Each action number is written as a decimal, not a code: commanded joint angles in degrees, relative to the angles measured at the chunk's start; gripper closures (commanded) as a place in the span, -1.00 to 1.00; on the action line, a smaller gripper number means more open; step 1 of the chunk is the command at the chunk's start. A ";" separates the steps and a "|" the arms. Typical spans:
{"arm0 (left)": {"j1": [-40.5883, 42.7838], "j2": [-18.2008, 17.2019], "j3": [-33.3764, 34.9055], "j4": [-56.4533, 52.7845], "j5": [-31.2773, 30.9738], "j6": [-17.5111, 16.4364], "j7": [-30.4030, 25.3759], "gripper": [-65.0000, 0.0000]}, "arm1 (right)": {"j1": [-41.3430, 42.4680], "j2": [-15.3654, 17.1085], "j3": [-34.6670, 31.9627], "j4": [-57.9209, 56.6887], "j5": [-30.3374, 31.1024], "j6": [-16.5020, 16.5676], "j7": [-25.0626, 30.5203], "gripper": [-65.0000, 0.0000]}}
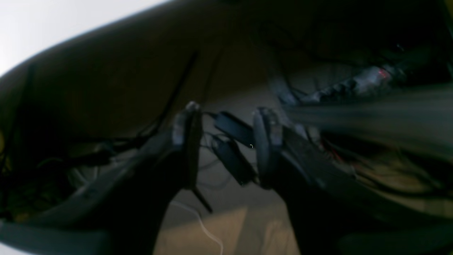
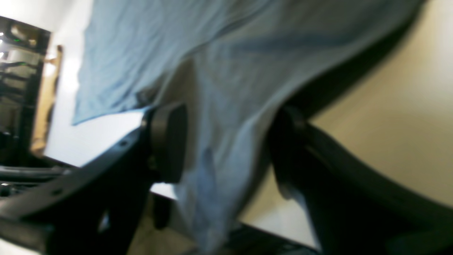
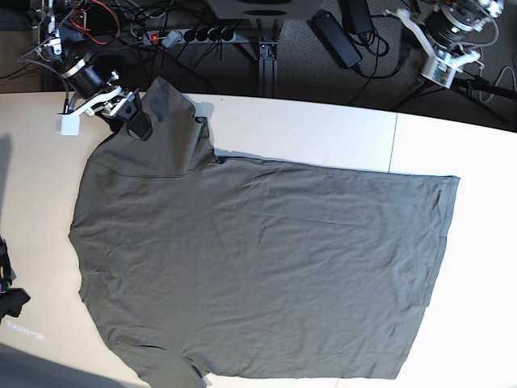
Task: Fold the T-shirt properly
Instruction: 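Move both grippers to the shirt's shoulder corners and grasp them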
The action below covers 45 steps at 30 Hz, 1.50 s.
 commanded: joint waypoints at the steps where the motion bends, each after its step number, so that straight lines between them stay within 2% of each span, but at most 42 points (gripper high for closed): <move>1: -0.11 -1.75 -1.97 0.94 -1.79 -0.28 -1.05 0.07 | 0.00 -0.44 -0.20 -0.07 -2.25 2.62 -2.78 -0.15; 7: -3.89 -7.63 -6.99 0.92 -10.01 -2.38 -1.05 0.07 | 2.19 -2.29 -0.20 -0.04 -4.63 2.62 -2.78 -0.15; 9: -5.66 -9.01 -6.97 0.92 -10.75 -2.36 -1.03 0.07 | 2.93 -2.36 -0.17 -0.04 -5.33 2.62 -2.78 -0.06; 11: -7.74 -10.05 -6.97 0.79 -11.28 -2.36 -1.05 0.07 | 3.41 -2.40 -0.17 -0.04 -6.36 2.62 -2.71 0.26; 14: -11.87 -11.43 -6.97 -1.03 -11.93 -2.36 -1.07 0.07 | 4.07 -2.38 -0.17 -0.02 -8.98 2.67 -2.56 1.00; 18: -18.21 -12.41 -6.93 -6.67 -13.86 -2.36 -1.03 0.07 | 5.22 -2.36 -0.17 -0.02 -14.56 2.67 -2.25 1.00; 23: -26.53 -12.41 -6.93 -16.83 -17.40 -2.56 0.90 0.07 | 6.86 -2.36 -0.17 0.00 -17.27 2.69 -2.32 1.00; 30: -36.28 -12.59 -6.25 -30.84 -23.74 -7.82 3.30 0.07 | 7.54 -2.36 -0.17 0.00 -17.22 2.78 -2.36 1.00; 34: -41.62 -12.57 -2.25 -38.34 -25.16 -7.98 5.29 0.07 | 7.54 -2.34 -0.17 0.00 -17.22 2.80 -2.36 1.00; 36: -43.67 -12.57 0.24 -40.68 -25.97 -9.11 6.23 0.07 | 7.50 -2.34 -0.17 0.00 -17.22 2.80 -2.38 1.00; 45: -47.04 -12.44 7.91 -44.15 -26.71 -10.84 8.17 0.07 | 7.50 -2.32 -0.17 0.00 -17.20 2.80 -3.23 1.00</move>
